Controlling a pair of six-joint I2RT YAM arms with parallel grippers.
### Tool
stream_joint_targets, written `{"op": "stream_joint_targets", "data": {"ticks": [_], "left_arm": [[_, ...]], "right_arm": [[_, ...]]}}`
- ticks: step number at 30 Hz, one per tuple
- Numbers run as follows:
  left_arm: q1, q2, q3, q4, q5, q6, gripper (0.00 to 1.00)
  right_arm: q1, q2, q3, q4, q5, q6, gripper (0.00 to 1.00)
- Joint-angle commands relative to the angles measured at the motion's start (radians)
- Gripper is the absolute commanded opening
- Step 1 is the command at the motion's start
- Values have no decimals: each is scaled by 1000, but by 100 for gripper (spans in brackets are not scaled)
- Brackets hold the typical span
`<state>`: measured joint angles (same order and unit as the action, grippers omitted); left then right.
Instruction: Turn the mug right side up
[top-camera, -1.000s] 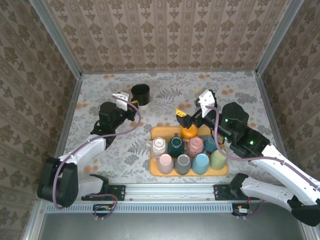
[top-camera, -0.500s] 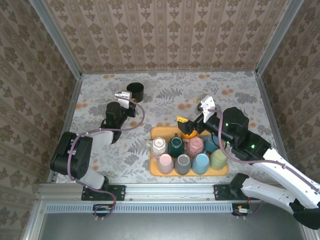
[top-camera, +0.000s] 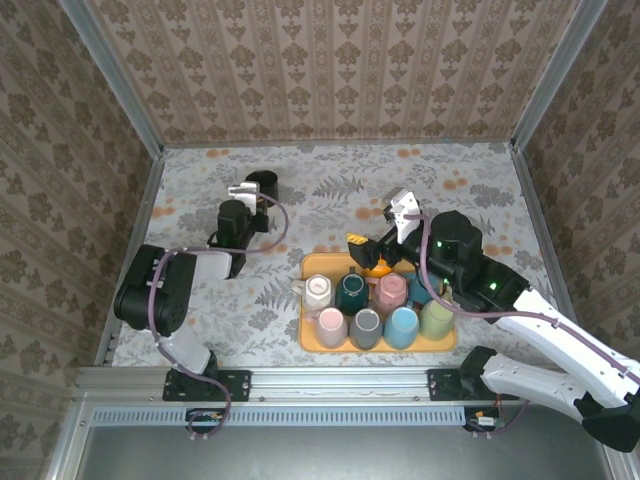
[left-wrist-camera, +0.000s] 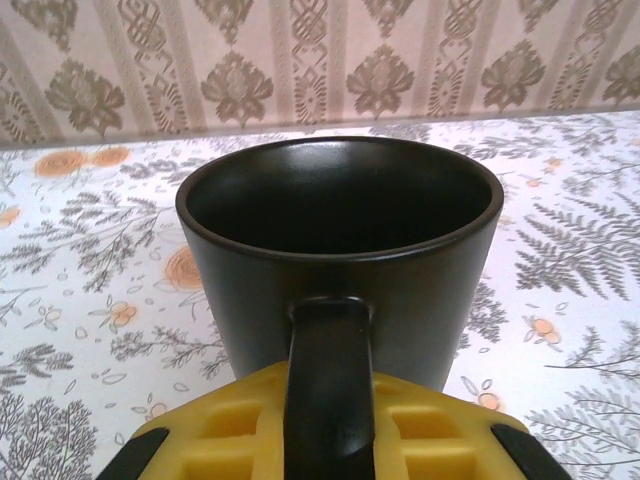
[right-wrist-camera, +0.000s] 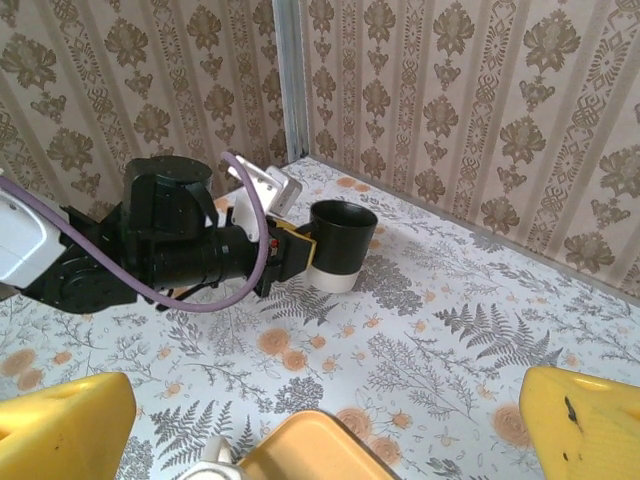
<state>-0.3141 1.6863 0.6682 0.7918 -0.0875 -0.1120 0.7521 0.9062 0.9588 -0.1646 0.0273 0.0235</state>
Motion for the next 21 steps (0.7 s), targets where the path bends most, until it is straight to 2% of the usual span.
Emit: {"op": "stream_joint_targets", "data": {"ticks": [1,9,14,21], "left_arm": [[10,0,48,100,-17,-34,0],[17,55,57,83,-15,-37,0],[14,69,53,76,-14,-58,7],[9,42,42,-20,-25,-64,19]], "right_arm": [[-6,-10,-15,14,-9,19,100],[-9,-15,-38,13,-1,15,100],[-11,-18,-52,18,2,15,100],[-15,-26,-62,22,3,19,100]]}}
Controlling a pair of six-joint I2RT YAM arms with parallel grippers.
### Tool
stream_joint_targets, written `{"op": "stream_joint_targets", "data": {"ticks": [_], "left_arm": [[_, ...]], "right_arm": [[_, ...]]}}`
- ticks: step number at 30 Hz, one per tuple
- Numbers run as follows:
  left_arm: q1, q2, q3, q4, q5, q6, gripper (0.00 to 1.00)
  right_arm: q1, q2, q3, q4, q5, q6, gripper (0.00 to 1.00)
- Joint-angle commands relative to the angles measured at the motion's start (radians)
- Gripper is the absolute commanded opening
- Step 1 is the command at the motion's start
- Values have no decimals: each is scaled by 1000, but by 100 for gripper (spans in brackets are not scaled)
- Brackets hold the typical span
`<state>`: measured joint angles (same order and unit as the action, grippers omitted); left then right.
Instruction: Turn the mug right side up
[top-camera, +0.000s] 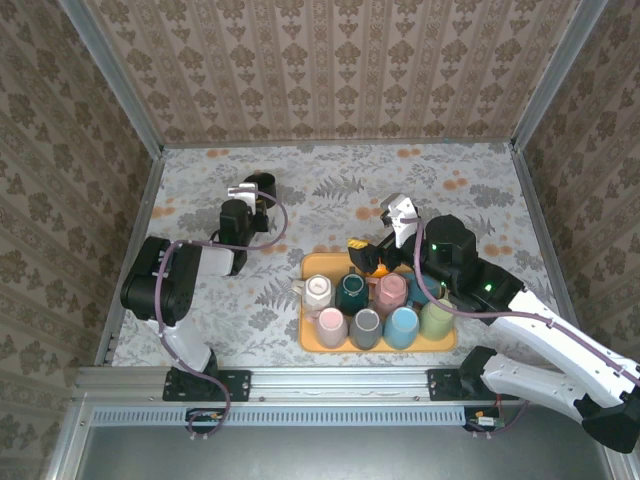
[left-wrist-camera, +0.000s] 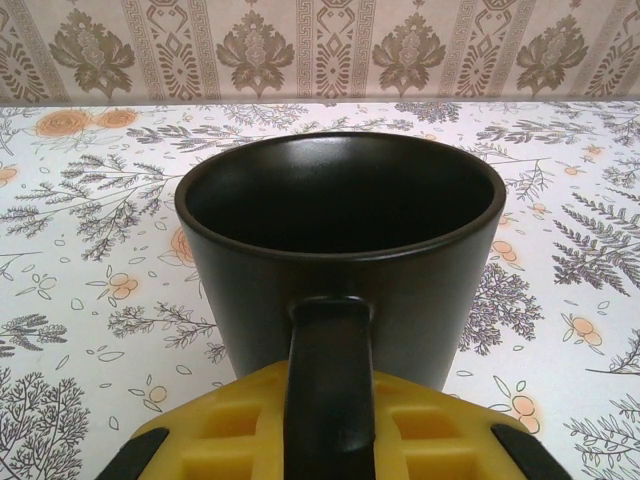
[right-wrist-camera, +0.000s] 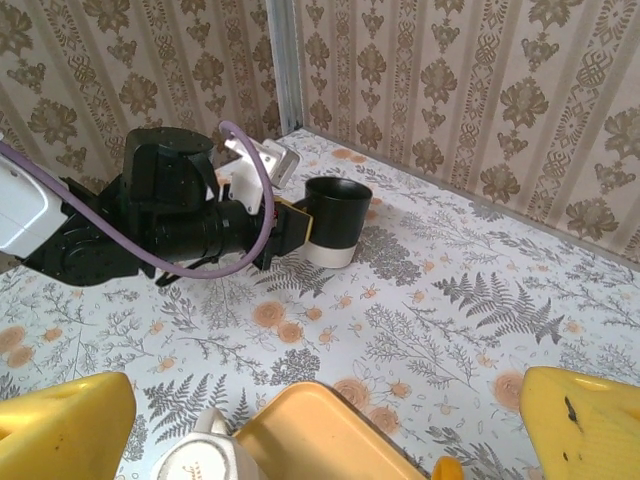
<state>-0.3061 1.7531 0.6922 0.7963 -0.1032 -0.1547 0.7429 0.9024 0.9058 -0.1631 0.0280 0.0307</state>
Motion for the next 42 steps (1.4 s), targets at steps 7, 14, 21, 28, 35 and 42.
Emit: {"op": "stream_joint_targets", "data": {"ticks": [7,14,21,28,35,42], "left_arm": [[-17,-53,3,-77,-16,-9,27],[-38,-70,18,-195,-22,-21,35],[-26,-38,70,-270,-34,-41,35],[4,-5,169,-369,-8,-54,38],[24,0,181,-384,45,-66,43],[19,-91,182,-456,74,-87,54]], "right_arm": [[-9,-32,-17,39,-1,6,100],[-10,-35,-23,45,-6,15,100],[-11,-41,-24,35,-11,17,100],[-11,-38,-29,26,-8,9,100],[-14,-22,-6,12,-6,5,100],[-17,-9,40,-25,1,3,100]]}}
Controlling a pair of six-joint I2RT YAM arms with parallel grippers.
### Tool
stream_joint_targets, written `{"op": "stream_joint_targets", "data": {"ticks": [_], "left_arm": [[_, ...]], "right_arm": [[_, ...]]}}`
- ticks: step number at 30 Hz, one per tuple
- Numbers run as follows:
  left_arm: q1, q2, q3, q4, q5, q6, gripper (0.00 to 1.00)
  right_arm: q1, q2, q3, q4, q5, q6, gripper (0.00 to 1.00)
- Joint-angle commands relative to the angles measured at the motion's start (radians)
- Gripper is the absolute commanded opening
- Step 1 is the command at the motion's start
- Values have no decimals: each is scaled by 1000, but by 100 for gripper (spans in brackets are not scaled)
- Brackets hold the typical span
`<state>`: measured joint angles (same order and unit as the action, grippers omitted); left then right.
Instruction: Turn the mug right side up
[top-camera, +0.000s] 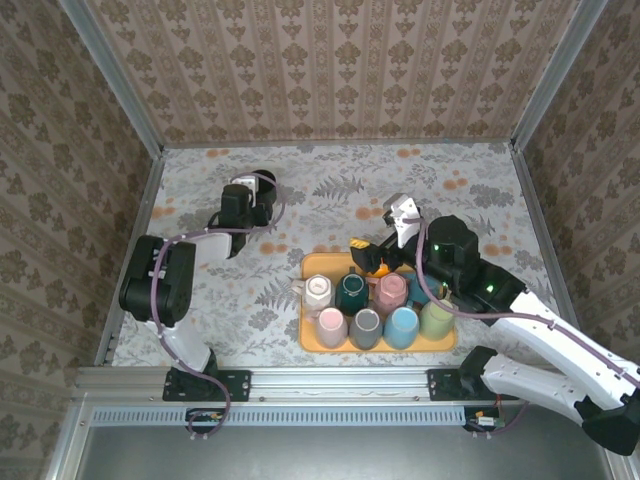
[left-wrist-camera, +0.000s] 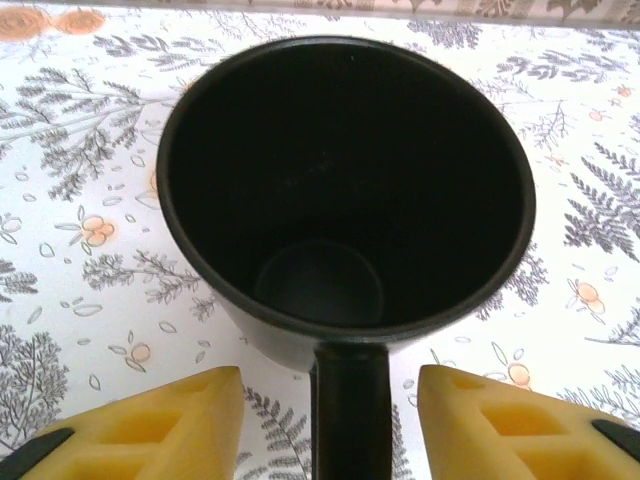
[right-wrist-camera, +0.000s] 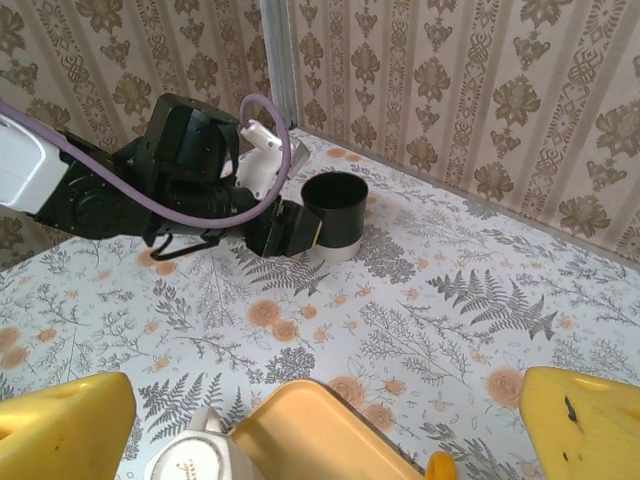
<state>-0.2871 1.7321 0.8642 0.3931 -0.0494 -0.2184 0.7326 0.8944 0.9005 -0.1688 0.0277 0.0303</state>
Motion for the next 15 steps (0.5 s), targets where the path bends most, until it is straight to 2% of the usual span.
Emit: {"op": "stream_joint_targets", "data": {"ticks": [1,9,12,15], "left_arm": [[1,-89,13,-74,17,-22,54],[2,-239,7,-197,41,-22,58],[0,-320,22,-307,16,-75,59],[3,-400,82,-502,15,-176,63]], "right_arm": [[-6,-2,52,-25,-1,2,100],[-10,-2,96,-99,-8,6,100],[-12,4,140,-178,1,-3,100],[-12,31,198,-281,-18,-17,99]]}}
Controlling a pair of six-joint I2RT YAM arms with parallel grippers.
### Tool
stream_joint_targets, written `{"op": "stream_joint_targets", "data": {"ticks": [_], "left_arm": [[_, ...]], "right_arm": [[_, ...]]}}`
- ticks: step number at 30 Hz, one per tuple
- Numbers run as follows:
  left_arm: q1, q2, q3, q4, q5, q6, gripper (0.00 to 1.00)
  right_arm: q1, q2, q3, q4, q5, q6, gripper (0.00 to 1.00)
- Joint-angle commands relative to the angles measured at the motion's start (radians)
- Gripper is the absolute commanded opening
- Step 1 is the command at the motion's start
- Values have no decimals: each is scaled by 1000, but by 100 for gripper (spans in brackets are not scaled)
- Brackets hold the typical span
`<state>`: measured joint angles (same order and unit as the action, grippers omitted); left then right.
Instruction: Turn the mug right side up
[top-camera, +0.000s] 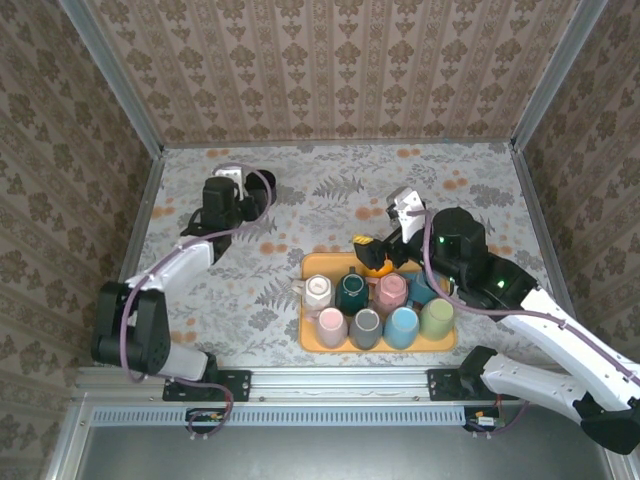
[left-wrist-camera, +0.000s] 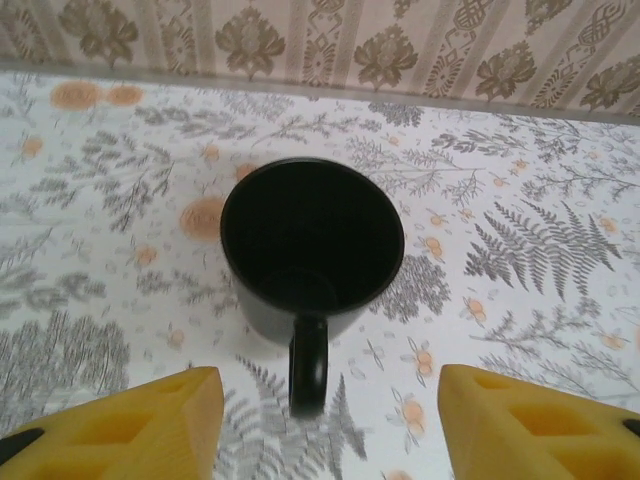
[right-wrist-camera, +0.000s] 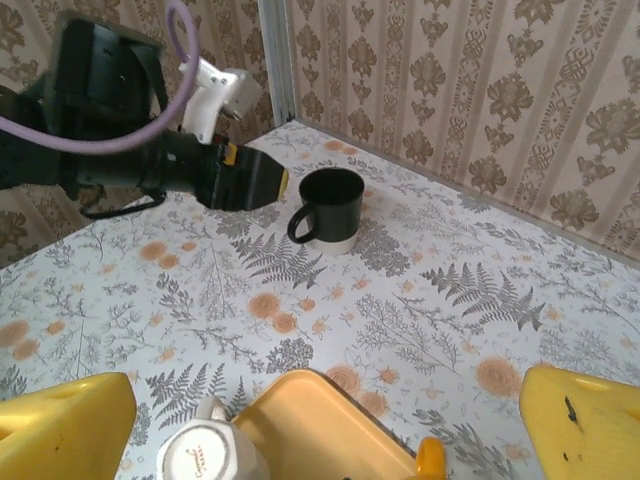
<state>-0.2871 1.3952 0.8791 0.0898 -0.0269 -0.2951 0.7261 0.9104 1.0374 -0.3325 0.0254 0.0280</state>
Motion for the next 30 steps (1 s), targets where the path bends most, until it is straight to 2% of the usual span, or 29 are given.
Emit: {"op": "stream_joint_targets", "data": {"ticks": [1,5,7,9,13,15,18,20,23,27,30], "left_arm": [[5,-88,97,-274,18,-113,65],[10,-187,129,-446,114,-158,72],[51,-242,100,-469,193,-255,90],[108,-310,44,-430,307,-315,100],[157,-420,-5,-438,360,-352,100],[168,-462,-30,-453,382,-369,100],[162,-500,-60,-473,428,-373,100],[137,-514,-60,-500,440,-331,100],[39,-505,-18,-606,367,-216,100],[-128,-484,20,-682,246,-72,100],[-162,-498,-35,-611,309,-47,100]], "right_arm": [[-6,20,70,-139,-28,-17,98],[-6,22,63,-146,-52,0,92],[-5,29,71,-160,-47,19,92],[-5,68,114,-221,-62,32,92],[1,175,214,-348,-134,36,96],[4,212,228,-360,-119,47,100],[4,279,263,-405,-59,75,100],[2,336,294,-452,13,107,100],[-12,419,327,-491,114,213,100],[-51,605,446,-627,135,363,100],[-83,693,500,-670,141,402,100]]}}
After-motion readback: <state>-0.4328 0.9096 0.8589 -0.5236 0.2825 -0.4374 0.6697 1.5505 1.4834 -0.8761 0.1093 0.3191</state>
